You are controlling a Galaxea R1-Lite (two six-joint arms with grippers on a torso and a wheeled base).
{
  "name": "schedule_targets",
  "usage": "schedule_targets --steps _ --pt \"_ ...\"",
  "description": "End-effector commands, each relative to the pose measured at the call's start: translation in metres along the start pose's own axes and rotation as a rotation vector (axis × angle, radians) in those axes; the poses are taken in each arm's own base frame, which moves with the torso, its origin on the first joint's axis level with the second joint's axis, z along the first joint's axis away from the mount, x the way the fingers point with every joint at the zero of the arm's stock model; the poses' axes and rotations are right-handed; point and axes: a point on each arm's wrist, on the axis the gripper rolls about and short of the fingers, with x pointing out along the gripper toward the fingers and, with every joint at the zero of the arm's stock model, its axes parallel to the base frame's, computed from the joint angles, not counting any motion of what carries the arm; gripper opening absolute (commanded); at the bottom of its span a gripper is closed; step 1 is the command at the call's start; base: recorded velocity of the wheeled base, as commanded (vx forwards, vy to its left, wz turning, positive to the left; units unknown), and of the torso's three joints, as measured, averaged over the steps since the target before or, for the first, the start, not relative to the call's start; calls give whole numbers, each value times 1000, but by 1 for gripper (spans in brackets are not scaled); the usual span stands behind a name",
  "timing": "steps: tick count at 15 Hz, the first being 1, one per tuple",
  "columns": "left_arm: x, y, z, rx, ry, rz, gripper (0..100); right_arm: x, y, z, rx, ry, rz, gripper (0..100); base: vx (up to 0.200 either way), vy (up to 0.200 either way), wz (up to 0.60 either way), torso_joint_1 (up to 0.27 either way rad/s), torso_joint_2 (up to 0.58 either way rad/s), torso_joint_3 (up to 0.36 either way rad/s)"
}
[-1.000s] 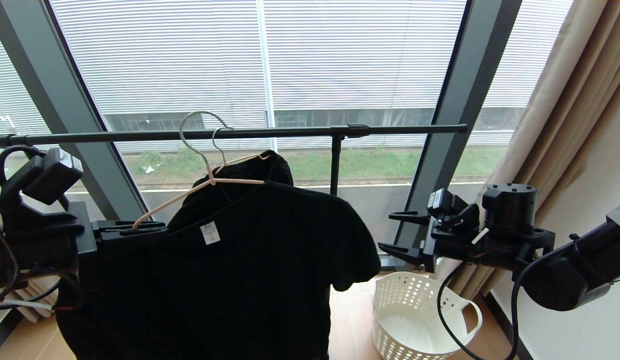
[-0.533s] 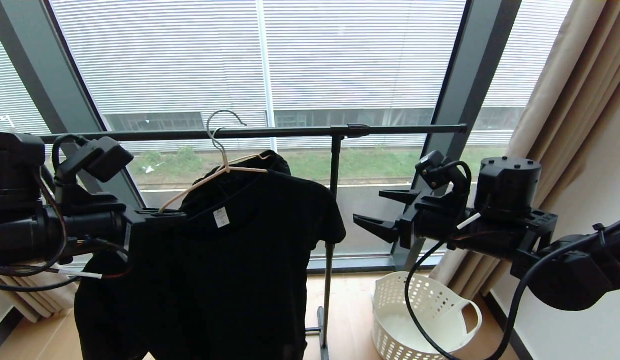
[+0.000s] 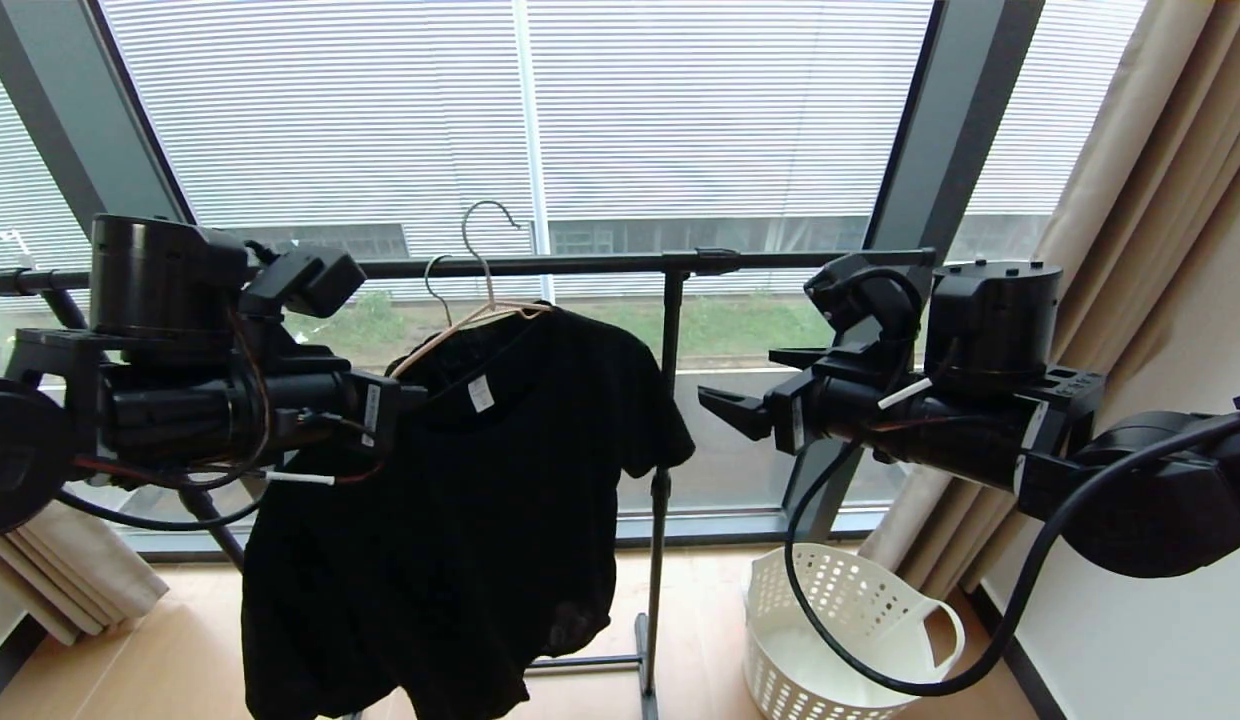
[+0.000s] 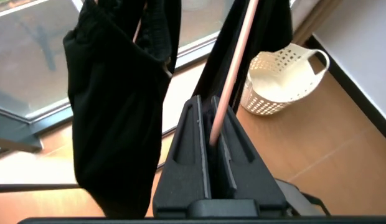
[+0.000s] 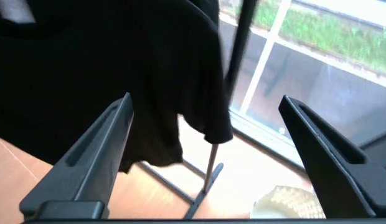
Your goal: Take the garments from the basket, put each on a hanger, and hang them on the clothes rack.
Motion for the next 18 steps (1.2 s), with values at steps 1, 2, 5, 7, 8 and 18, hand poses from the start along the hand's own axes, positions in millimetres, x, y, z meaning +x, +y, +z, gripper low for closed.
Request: schedule_targets --steps 1,2,5,7,8,18 --pt "29 -7 -2 -19 49 17 0 -1 1 2 -2 -9 2 100 0 0 0 0 0 0" --pt "41 -10 -2 -28 66 51 0 -1 1 2 -3 -9 4 100 0 0 0 0 0 0" --pt "76 -17 -4 -40 86 99 0 0 1 2 -6 -8 2 100 0 0 0 0 0 0" --pt "98 -23 -2 -82 66 133 0 0 1 0 -7 -5 2 100 0 0 0 0 0 0" --pt "106 -24 -2 -105 53 153 0 0 1 0 -7 -3 2 100 0 0 0 0 0 0" --pt "120 -25 -7 -138 30 178 100 2 1 -5 -20 12 4 100 0 0 0 0 0 0"
